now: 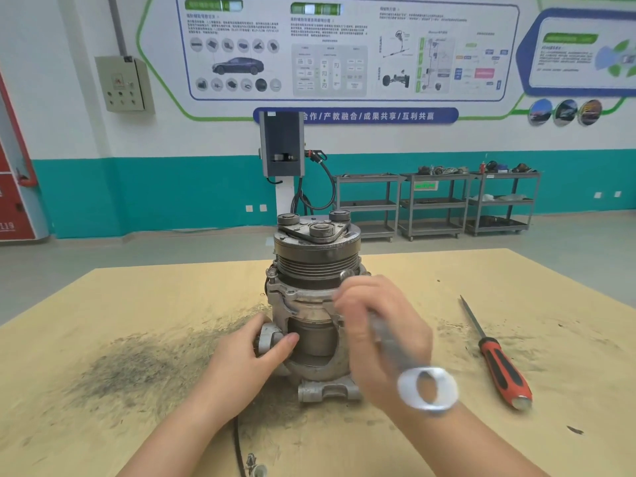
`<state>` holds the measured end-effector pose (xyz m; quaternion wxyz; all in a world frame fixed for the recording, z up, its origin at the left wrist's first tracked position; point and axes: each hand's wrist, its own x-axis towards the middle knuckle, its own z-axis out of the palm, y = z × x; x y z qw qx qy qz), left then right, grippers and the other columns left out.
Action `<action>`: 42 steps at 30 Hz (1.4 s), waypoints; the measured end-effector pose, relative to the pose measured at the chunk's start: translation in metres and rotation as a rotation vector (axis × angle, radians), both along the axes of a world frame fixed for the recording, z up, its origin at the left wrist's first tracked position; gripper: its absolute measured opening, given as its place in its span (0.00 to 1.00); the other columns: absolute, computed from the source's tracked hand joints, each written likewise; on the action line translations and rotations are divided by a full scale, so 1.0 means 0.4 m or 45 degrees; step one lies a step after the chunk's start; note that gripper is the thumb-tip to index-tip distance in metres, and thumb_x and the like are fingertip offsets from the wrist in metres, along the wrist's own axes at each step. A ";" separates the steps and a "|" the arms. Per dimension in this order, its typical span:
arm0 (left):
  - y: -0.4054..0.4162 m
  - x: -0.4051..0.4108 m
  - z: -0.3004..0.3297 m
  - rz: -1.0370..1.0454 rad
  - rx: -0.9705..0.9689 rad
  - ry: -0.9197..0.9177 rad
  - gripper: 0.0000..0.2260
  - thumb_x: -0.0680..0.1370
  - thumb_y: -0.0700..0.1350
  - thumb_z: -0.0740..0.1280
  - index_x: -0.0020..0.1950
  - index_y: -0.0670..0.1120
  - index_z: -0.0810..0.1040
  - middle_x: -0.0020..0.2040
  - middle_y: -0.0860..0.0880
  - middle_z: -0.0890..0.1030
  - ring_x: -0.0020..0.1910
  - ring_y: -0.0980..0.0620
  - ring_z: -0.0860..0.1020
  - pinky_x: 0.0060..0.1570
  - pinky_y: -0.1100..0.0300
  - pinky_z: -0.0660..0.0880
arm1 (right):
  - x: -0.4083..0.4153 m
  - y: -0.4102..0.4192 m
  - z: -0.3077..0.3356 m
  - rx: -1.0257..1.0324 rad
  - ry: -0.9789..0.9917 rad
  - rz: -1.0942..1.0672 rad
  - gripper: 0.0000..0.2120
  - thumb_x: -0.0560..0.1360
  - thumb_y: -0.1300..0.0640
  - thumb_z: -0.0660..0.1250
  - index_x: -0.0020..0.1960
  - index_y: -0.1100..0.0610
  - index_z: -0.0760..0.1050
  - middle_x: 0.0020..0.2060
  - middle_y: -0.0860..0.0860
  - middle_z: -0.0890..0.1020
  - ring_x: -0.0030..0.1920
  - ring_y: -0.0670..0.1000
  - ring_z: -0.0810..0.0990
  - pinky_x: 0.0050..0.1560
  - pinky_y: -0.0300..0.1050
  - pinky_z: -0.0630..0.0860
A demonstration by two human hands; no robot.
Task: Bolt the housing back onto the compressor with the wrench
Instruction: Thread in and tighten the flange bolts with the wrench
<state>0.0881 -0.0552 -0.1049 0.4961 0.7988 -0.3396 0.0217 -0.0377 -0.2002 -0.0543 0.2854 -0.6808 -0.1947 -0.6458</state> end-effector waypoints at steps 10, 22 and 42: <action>-0.001 0.004 -0.003 0.014 0.037 -0.036 0.14 0.72 0.67 0.66 0.43 0.57 0.73 0.37 0.60 0.81 0.30 0.64 0.74 0.31 0.73 0.68 | -0.016 -0.079 0.080 1.310 0.270 1.009 0.21 0.80 0.60 0.55 0.30 0.56 0.73 0.30 0.54 0.77 0.26 0.50 0.72 0.26 0.39 0.68; 0.003 0.008 -0.008 0.030 0.048 -0.025 0.22 0.70 0.70 0.65 0.44 0.50 0.73 0.33 0.58 0.79 0.27 0.61 0.71 0.29 0.71 0.67 | -0.008 -0.013 0.021 0.736 0.044 0.470 0.15 0.79 0.58 0.57 0.36 0.52 0.74 0.33 0.50 0.78 0.31 0.52 0.75 0.32 0.42 0.72; -0.002 0.007 -0.005 0.015 0.053 -0.040 0.14 0.73 0.67 0.66 0.42 0.58 0.71 0.35 0.61 0.80 0.28 0.64 0.73 0.30 0.73 0.67 | -0.013 -0.095 0.091 1.518 0.377 1.129 0.17 0.81 0.58 0.54 0.34 0.57 0.68 0.29 0.52 0.73 0.26 0.50 0.70 0.25 0.38 0.67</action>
